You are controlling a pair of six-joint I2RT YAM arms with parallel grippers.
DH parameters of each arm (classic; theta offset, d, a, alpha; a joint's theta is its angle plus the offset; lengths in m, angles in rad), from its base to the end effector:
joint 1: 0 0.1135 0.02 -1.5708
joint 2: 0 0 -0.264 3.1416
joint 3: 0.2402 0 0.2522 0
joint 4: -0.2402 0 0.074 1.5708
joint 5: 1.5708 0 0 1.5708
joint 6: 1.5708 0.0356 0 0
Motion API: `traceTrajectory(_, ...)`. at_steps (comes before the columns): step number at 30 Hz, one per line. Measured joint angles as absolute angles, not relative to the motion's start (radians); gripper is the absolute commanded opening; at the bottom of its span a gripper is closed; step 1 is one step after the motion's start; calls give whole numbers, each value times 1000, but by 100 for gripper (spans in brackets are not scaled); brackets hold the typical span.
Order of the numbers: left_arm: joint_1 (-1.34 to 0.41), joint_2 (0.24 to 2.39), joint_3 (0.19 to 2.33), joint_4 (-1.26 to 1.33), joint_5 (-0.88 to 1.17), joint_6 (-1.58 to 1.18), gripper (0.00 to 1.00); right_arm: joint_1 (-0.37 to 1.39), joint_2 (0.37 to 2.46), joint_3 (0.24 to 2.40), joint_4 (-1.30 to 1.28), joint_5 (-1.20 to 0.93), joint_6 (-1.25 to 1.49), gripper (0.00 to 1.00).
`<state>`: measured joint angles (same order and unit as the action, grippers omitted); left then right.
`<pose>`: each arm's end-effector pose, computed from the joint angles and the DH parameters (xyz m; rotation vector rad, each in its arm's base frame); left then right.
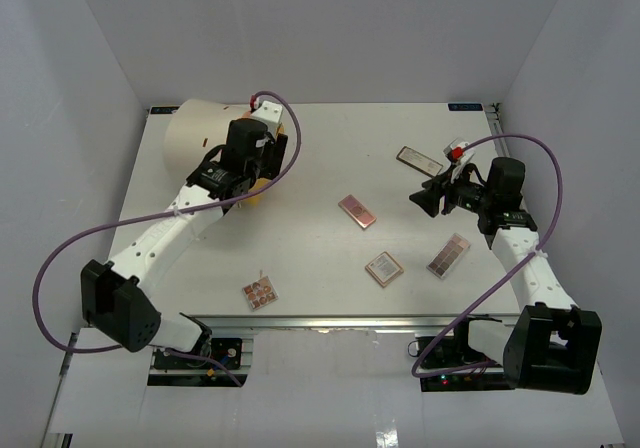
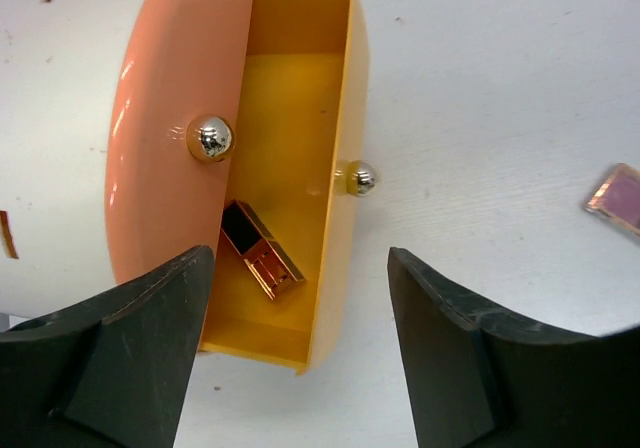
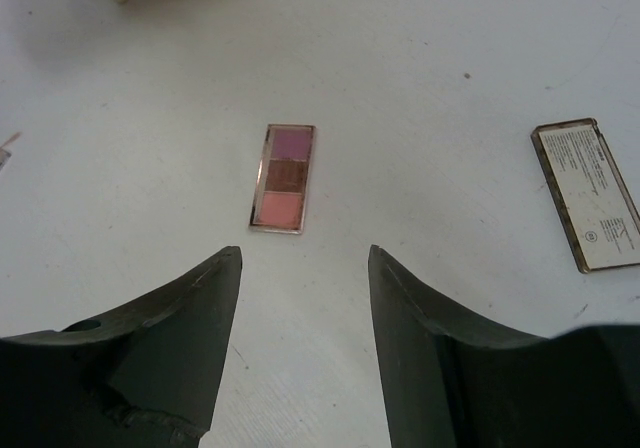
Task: Organize the makeup
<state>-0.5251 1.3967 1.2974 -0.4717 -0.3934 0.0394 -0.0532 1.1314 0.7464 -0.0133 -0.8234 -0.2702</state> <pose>0.2784 -0.1455 0.3512 0.3626 2.0645 0.1294 0.2488 0.0129 0.2779 -0.7154 1.7367 0.5845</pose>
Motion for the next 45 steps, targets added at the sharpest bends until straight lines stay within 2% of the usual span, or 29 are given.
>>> traceTrajectory(4, -524, 1233, 1193, -415, -167, -25, 92, -56, 1175, 768, -44, -635, -235, 91)
traceTrajectory(7, -525, 1120, 1094, -361, -5, -69, 93, -58, 1224, 804, -67, -467, -188, 96)
traceTrajectory(12, -526, 1042, 925, -245, 194, -120, 94, -59, 1373, 896, -90, -130, -63, 97)
traceTrajectory(18, -526, 1014, 842, -237, 240, -125, 98, -62, 1582, 1014, -136, 97, 24, 95)
traceTrajectory(22, -525, 970, 842, -211, 240, -125, 98, -64, 1720, 1150, -180, 156, 54, 93)
traceTrajectory(31, -525, 930, 841, -185, 227, -125, 98, -70, 1912, 1384, -212, 203, 93, 79)
traceTrajectory(38, -525, 930, 841, -185, 220, -124, 98, -73, 1966, 1421, -249, 204, 115, 75)
traceTrajectory(45, -525, 930, 840, -185, 217, -124, 98, -77, 2000, 1453, -277, 204, 145, 74)
